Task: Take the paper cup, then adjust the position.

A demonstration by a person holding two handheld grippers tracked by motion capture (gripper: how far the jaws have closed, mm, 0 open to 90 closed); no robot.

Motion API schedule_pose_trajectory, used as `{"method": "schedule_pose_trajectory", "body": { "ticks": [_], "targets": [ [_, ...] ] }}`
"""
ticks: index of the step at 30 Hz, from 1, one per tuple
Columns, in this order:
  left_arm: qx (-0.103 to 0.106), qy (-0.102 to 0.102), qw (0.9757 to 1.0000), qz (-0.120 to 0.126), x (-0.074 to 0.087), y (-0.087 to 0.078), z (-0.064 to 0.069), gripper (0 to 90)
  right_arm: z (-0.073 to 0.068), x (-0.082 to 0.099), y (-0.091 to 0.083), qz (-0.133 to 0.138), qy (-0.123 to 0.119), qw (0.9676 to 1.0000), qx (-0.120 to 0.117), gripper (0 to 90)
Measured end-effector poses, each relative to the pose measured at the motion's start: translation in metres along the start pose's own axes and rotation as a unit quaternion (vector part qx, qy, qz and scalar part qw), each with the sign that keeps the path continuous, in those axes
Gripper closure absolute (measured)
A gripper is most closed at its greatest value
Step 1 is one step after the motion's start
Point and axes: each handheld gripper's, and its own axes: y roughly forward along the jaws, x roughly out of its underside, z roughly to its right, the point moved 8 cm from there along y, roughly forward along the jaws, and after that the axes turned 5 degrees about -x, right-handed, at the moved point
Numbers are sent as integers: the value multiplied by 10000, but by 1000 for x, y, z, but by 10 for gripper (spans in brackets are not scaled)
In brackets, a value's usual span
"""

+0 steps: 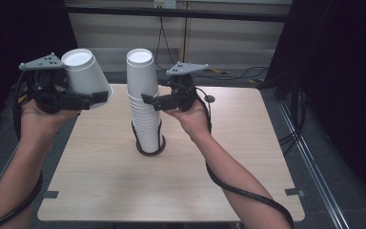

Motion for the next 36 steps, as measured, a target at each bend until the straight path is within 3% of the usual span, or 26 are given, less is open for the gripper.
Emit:
{"method": "schedule_pose_trajectory", "body": {
  "ticks": [7, 12, 13, 14, 17, 20, 21, 24, 27, 30, 33, 34, 35, 36],
  "targets": [
    [33, 129, 9995, -282, 21, 5, 5, 153, 2, 5, -20, 63, 47, 9999, -105, 134],
    [46, 226, 9976, -651, 38, 10, 12, 155, 2, 17, -36, -67, 38, 9997, -225, 133],
    [50, 383, 9957, -837, 45, 12, 17, 157, 0, 23, -42, -157, -40, 9995, -285, 134],
    [50, 383, 9957, -837, 45, 12, 17, 158, 0, 26, -44, -217, -70, 9993, -297, 133],
    [159, 586, 9923, -1082, 56, 14, 29, 160, -1, 37, -53, -353, -75, 9984, -433, 134],
    [278, 574, 9914, -1143, 61, 16, 35, 162, -1, 44, -58, -434, -112, 9978, -495, 137],
    [248, 687, 9889, -1295, 66, 19, 39, 164, 0, 51, -63, -539, -113, 9972, -500, 137],
    [343, 686, 9885, -1300, 68, 21, 45, 164, 1, 57, -68, -595, -114, 9969, -498, 137],
    [495, 836, 9855, -1394, 75, 26, 58, 164, 2, 68, -77, -719, -198, 9956, -563, 146],
    [563, 853, 9841, -1453, 79, 29, 65, 163, 3, 73, -82, -779, -199, 9952, -562, 147],
    [721, 965, 9798, -1598, 87, 33, 78, 162, 4, 85, -92, -849, -230, 9942, -626, 154],
    [721, 965, 9798, -1598, 87, 33, 78, 163, 5, 88, -94, -880, -245, 9940, -604, 155],
    [815, 1018, 9771, -1681, 91, 36, 84, 162, 6, 91, -96, -902, -254, 9939, -589, 155],
    [815, 1018, 9771, -1681, 91, 36, 84, 162, 6, 91, -96, -902, -254, 9939, -589, 155]
  ]
}}
